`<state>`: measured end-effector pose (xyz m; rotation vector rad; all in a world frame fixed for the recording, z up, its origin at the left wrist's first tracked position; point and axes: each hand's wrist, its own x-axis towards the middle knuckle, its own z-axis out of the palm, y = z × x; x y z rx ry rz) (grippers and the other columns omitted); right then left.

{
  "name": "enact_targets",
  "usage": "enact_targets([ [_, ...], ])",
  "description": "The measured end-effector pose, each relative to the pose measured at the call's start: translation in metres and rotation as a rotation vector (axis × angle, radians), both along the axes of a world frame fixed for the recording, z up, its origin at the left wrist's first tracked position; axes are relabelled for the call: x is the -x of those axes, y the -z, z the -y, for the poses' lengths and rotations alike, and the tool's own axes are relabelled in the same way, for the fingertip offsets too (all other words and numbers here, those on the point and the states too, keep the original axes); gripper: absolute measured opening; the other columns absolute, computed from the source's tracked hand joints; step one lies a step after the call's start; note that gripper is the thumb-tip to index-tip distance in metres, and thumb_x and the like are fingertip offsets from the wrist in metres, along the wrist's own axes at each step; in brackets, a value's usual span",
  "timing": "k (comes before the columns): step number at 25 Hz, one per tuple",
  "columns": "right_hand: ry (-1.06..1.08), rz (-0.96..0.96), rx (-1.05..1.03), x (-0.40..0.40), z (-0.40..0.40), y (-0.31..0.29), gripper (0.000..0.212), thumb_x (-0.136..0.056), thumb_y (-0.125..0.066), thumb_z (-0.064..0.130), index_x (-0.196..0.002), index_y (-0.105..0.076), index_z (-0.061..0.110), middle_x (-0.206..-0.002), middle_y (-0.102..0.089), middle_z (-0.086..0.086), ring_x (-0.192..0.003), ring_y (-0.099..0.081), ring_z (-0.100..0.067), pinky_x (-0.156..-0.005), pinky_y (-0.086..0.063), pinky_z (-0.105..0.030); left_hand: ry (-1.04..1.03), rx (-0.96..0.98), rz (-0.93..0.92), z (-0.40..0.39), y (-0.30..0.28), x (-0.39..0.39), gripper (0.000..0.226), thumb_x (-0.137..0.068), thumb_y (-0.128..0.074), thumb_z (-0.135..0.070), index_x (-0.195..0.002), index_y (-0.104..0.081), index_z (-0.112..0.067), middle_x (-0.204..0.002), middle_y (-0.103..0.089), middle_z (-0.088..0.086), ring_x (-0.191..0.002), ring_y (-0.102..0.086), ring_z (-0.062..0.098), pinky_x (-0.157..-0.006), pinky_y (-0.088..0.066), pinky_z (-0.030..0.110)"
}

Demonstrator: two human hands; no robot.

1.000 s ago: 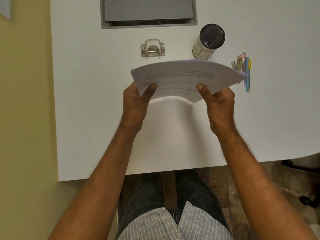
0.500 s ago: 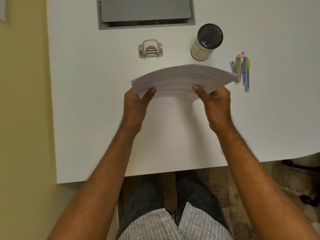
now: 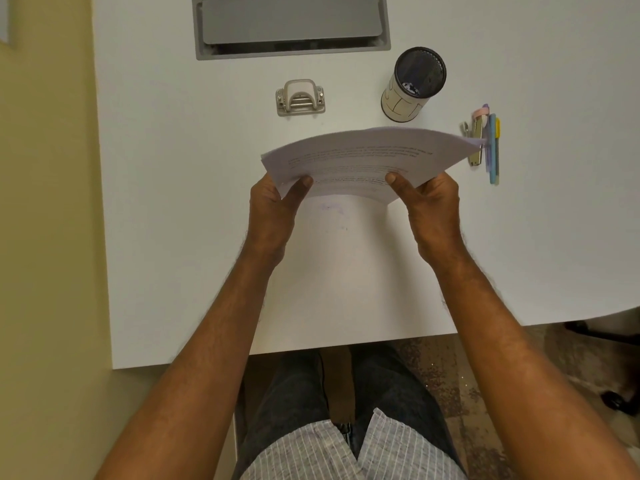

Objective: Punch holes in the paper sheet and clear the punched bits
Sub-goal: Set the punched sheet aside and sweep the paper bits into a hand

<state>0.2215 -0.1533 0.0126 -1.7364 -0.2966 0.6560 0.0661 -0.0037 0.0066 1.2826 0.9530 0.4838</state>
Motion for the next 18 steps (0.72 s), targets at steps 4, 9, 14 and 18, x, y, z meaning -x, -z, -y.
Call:
enact_targets([
  [4, 0.015, 0.01, 0.013, -0.001, 0.001, 0.002, 0.034, -0.097, -0.072, 0.008, -0.124, -0.064, 0.027, -0.113, -0.073, 0.016, -0.106, -0.072, -0.002, -0.091, -0.058, -0.019, -0.025, -0.007, 0.004, -0.001, 0.0, -0.002, 0.028, -0.099, -0.065, -0.007, -0.111, -0.064, -0.033, -0.102, -0.072, -0.021, -0.094, -0.069, -0.003, -0.083, -0.057, 0.018],
  [9, -0.02, 0.007, 0.055, 0.0, -0.001, 0.009, 0.031, -0.099, -0.07, 0.008, -0.127, -0.065, 0.02, -0.111, -0.073, 0.018, -0.103, -0.071, 0.003, -0.089, -0.056, -0.016, -0.021, 0.039, -0.041, -0.006, 0.012, -0.005, 0.03, -0.099, -0.064, -0.008, -0.129, -0.065, -0.013, -0.115, -0.072, -0.006, -0.104, -0.068, 0.008, -0.097, -0.058, 0.028],
  [14, -0.028, 0.068, 0.011, -0.001, -0.004, -0.003, 0.03, -0.099, -0.071, 0.01, -0.126, -0.066, 0.021, -0.117, -0.074, 0.015, -0.111, -0.072, -0.008, -0.096, -0.058, -0.024, -0.047, 0.033, -0.036, -0.014, 0.003, -0.004, 0.023, -0.1, -0.064, -0.014, -0.123, -0.066, -0.021, -0.114, -0.073, -0.011, -0.098, -0.071, 0.004, -0.087, -0.058, 0.02],
  [18, -0.05, 0.085, 0.012, 0.004, -0.01, -0.011, 0.029, -0.097, -0.073, 0.011, -0.125, -0.068, 0.01, -0.119, -0.076, 0.006, -0.106, -0.075, -0.01, -0.088, -0.06, -0.024, -0.074, 0.066, 0.022, -0.019, -0.002, 0.012, 0.023, -0.103, -0.06, -0.018, -0.123, -0.067, -0.009, -0.116, -0.076, 0.005, -0.101, -0.075, 0.02, -0.084, -0.062, 0.032],
])
